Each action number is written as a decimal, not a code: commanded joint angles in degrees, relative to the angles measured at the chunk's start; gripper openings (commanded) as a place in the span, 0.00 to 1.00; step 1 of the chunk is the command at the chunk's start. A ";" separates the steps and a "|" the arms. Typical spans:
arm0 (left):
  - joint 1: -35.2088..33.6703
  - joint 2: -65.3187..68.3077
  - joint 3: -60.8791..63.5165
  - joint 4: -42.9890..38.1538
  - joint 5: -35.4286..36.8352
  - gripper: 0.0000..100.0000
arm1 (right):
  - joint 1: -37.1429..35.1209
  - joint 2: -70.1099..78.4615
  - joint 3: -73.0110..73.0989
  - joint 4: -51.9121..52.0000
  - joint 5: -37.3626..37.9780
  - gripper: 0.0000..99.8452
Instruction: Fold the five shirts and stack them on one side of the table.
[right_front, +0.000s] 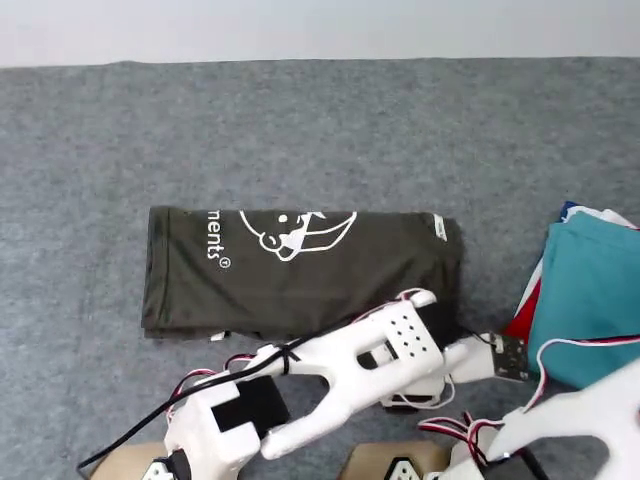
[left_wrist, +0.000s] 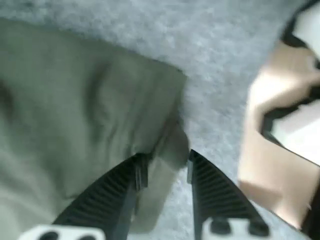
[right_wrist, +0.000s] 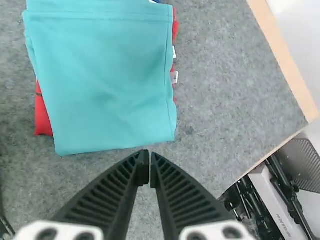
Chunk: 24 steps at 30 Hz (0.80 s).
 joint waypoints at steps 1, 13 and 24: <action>-2.29 -2.20 0.84 -3.78 -0.26 0.14 | 0.31 -1.71 -2.99 1.98 0.62 0.01; -3.43 2.55 -5.76 1.14 -0.26 0.00 | 0.13 -1.63 -2.99 1.98 0.26 0.01; -11.87 5.45 -17.45 2.55 -0.26 0.00 | 0.13 -1.63 -2.99 1.98 0.26 0.01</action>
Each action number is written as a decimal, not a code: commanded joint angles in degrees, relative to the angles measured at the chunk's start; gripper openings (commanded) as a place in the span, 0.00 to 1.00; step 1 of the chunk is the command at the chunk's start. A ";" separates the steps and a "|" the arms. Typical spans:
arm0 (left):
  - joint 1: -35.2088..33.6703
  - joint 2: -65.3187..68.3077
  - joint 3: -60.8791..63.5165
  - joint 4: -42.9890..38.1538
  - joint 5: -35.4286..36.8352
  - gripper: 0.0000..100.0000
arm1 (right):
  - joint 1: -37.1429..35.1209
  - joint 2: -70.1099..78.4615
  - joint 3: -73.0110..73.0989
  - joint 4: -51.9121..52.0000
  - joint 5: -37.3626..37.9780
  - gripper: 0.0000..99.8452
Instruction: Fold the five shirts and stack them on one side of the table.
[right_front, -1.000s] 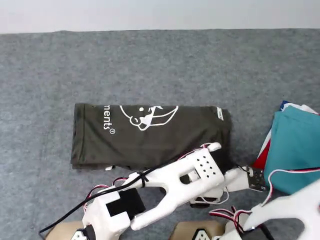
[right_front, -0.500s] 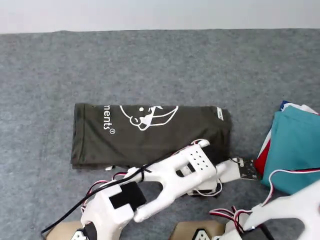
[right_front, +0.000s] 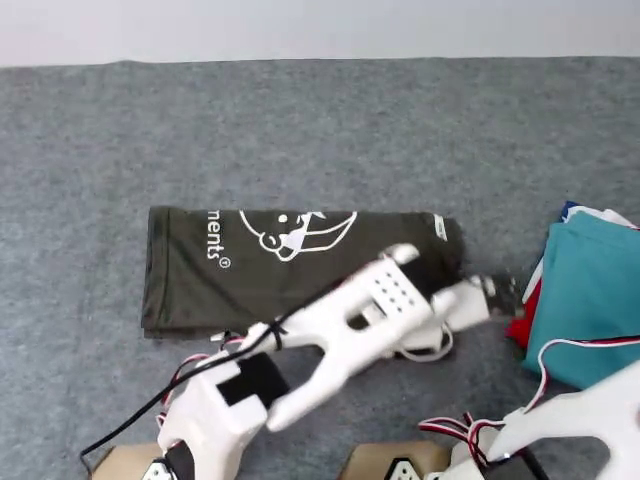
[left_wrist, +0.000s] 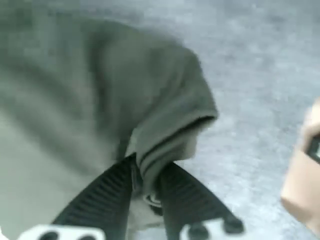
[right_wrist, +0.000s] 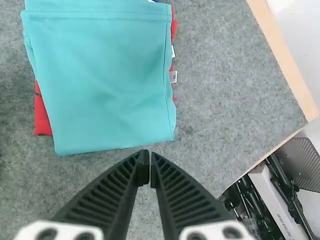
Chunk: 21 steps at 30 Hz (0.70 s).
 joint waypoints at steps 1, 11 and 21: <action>-5.19 2.11 -6.55 -0.26 -0.18 0.00 | 0.04 -1.63 -2.90 1.98 0.26 0.01; -11.60 20.04 -34.15 7.74 -0.35 0.01 | 0.04 -1.63 0.70 1.89 0.53 0.01; -13.01 31.12 -54.46 14.51 -1.05 0.14 | 0.04 -1.71 0.70 1.80 0.62 0.01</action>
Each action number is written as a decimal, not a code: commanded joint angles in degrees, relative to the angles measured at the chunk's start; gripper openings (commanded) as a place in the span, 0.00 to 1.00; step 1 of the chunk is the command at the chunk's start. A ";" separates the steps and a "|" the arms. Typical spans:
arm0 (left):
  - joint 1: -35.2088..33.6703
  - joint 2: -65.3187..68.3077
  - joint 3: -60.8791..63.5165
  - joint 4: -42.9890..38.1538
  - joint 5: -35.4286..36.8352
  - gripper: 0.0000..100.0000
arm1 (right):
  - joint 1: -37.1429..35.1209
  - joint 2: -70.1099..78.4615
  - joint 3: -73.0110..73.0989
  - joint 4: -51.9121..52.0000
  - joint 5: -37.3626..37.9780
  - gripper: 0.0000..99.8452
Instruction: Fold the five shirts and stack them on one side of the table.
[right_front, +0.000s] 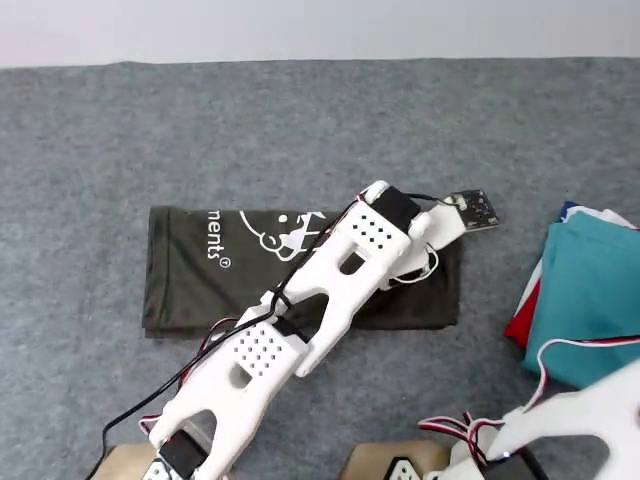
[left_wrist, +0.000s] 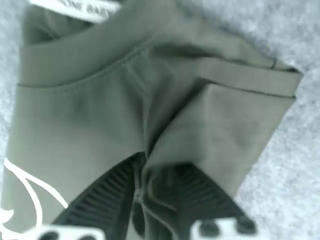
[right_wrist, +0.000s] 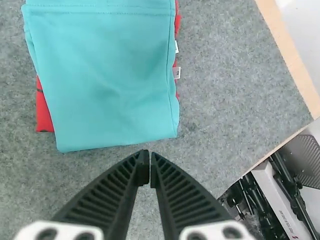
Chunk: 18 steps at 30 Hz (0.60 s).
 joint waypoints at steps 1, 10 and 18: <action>-1.93 -0.18 -4.35 1.58 -1.05 0.15 | 0.04 -1.71 -0.53 1.63 0.62 0.01; -7.30 -0.53 -4.35 1.05 -4.92 0.16 | 0.04 -1.71 -0.53 1.36 0.62 0.01; -7.65 -7.12 -5.49 1.76 -2.37 0.16 | -0.92 -1.71 -0.62 1.45 0.62 0.01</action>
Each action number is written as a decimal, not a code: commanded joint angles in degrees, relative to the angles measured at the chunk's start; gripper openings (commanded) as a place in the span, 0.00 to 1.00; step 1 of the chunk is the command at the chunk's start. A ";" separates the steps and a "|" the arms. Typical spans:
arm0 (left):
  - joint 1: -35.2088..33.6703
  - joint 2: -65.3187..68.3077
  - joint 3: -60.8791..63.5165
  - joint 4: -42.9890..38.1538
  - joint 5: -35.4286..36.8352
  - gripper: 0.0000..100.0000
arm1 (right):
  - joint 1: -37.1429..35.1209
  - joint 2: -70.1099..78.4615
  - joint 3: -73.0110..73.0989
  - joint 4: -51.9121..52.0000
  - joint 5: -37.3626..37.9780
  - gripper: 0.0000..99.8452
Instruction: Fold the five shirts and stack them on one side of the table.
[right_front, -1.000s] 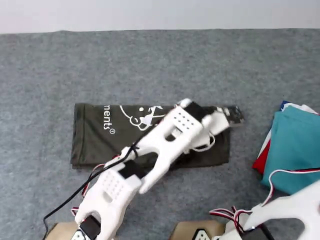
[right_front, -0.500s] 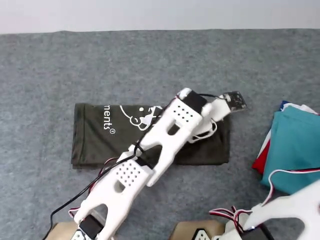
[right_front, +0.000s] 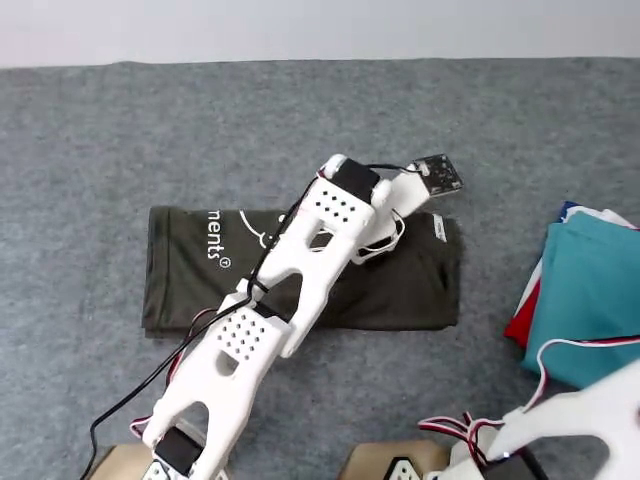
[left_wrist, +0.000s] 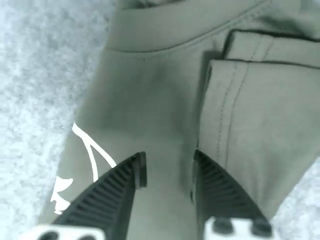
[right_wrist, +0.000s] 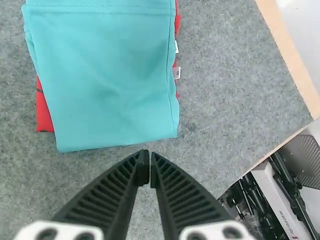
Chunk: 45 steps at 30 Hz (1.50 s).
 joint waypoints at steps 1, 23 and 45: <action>0.00 -8.35 -1.89 1.49 1.76 0.16 | -1.19 -1.71 -0.62 1.63 0.62 0.01; -28.22 -50.64 45.23 1.41 17.14 0.17 | -17.80 -1.71 -0.53 1.80 0.18 0.01; -51.43 -37.10 58.42 -10.99 12.48 0.28 | -18.95 -1.54 -0.44 1.80 0.26 0.01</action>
